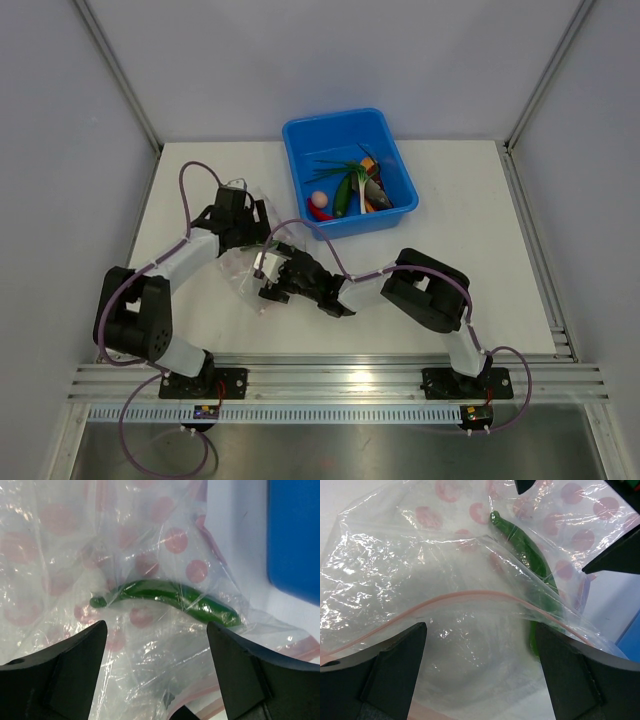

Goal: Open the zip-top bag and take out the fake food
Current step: Pick up the fake vegetable from the zipper food storage bag.

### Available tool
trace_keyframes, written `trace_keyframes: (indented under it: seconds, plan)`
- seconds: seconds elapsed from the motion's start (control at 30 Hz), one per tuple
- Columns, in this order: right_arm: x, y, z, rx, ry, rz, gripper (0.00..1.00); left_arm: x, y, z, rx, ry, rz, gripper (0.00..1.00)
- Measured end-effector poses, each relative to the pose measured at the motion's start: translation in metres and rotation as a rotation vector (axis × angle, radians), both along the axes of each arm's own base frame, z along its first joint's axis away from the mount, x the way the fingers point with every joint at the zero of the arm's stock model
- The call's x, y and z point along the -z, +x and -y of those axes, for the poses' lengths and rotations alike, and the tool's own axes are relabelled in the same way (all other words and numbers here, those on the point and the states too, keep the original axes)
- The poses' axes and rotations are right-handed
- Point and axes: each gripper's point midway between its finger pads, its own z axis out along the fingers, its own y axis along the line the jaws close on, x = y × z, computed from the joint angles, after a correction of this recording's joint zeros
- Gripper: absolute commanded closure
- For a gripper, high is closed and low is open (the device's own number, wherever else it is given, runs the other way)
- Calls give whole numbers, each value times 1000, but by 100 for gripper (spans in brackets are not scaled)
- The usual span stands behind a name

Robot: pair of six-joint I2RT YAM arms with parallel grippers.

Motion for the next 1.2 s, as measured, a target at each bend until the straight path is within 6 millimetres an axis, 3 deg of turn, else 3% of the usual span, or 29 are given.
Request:
trace_keyframes:
  seconds: [0.13, 0.33, 0.43, 0.53, 0.67, 0.7, 0.8, 1.07, 1.2]
  plan:
    - [0, 0, 0, 0, 1, 1, 4, 8, 13, 1, -21, -2, 13, 20]
    - [-3, 0, 0, 0, 8, 4, 4, 38, 33, 7, -25, 12, -51, 22]
    - [-4, 0, -1, 0, 13, 6, 3, 49, 40, 9, -21, 21, -83, 28]
    - [-4, 0, -1, 0, 15, 6, 3, 55, 42, 10, -18, 33, -117, 42]
    - [-6, 0, 0, 1, 16, 6, 3, 60, 34, 7, -9, 52, -159, 59]
    - [-6, 0, 0, 1, 17, 6, 4, 61, 33, 6, -4, 57, -166, 67]
    - [-6, 0, 0, 3, 17, 7, 4, 64, 25, 6, 23, 79, -192, 76]
    - [-6, 1, 2, 14, 14, 9, 3, 66, 10, 18, 130, 220, -247, 84]
    - [-4, 2, 4, 25, 12, 1, 3, 66, 5, 13, 136, 274, -257, 86]
